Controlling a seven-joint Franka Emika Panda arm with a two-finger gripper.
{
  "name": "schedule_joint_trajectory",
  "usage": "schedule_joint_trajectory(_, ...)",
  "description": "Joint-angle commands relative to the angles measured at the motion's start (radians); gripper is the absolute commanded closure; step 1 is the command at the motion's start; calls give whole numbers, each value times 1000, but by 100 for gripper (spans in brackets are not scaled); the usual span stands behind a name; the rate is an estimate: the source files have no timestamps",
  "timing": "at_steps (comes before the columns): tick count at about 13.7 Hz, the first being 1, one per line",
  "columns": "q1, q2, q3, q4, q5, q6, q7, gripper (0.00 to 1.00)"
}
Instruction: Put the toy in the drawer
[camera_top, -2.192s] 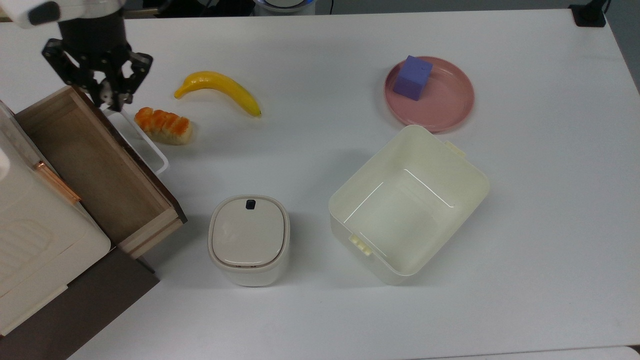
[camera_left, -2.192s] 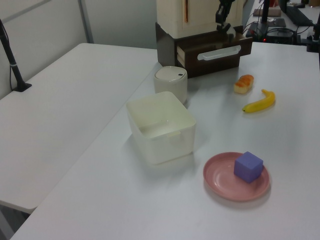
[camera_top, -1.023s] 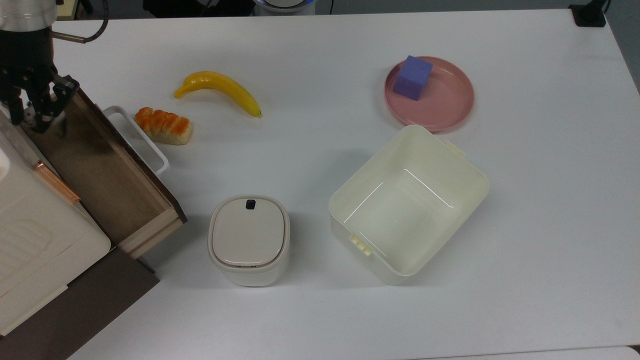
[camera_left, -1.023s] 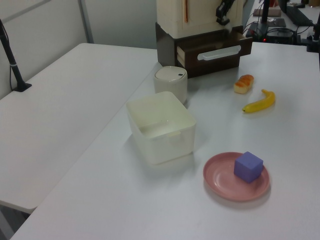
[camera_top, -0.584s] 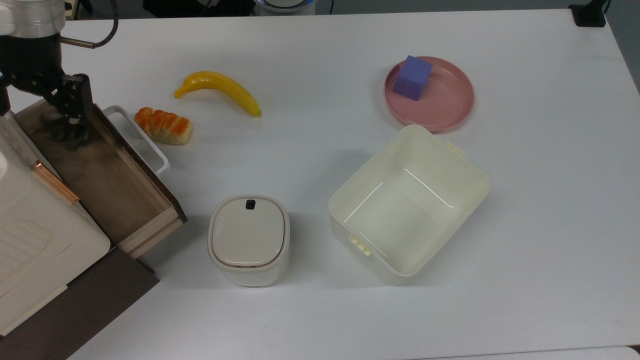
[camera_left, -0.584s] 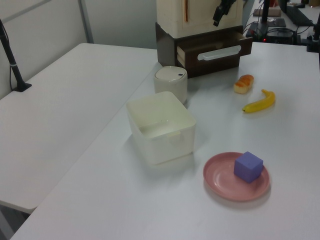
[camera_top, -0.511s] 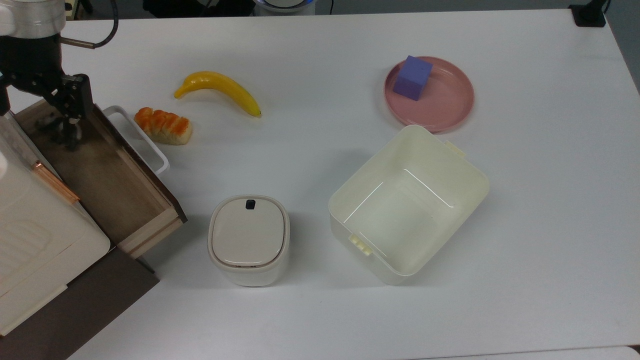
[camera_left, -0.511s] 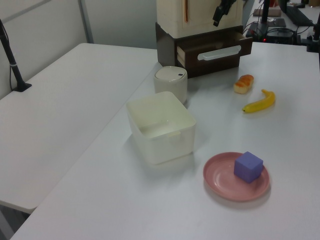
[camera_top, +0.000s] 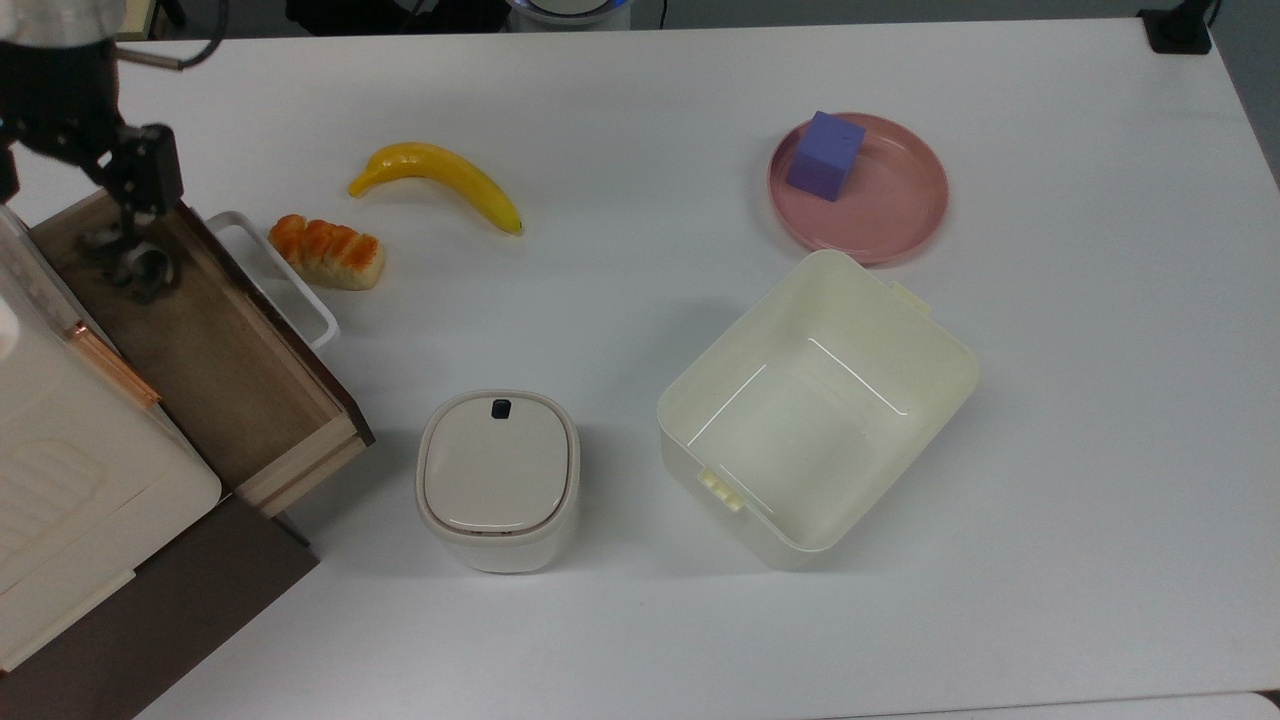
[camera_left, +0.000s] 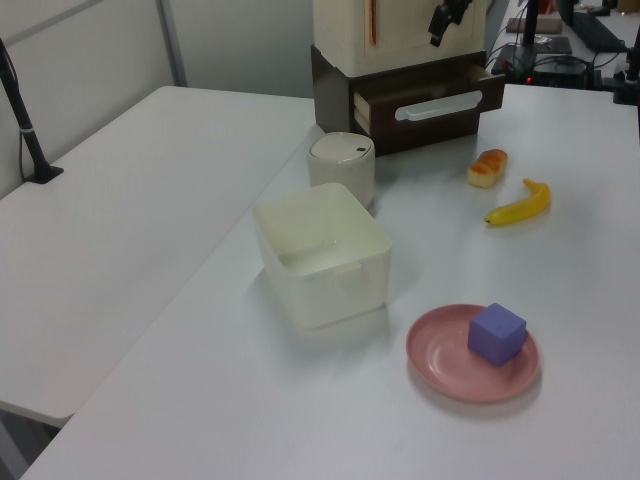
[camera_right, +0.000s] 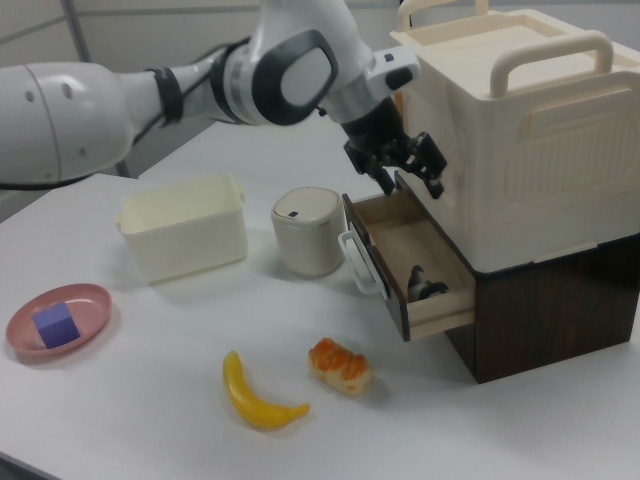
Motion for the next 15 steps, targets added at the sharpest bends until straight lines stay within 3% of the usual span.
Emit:
schedule_joint_trajectory(1, 15, -118, 51, -26, 49, -214, 95, 0)
schedule_joint_trajectory(6, 77, -218, 58, -35, 99, -427, 148, 0)
schedule_joint_trajectory(9, 83, -281, 96, -70, 128, -507, 155, 0)
schedule_joint_trajectory(12, 113, -354, 102, -150, 159, -498, 183, 0)
schedule_joint_trajectory(15, 152, -367, 102, -181, 159, -492, 229, 0)
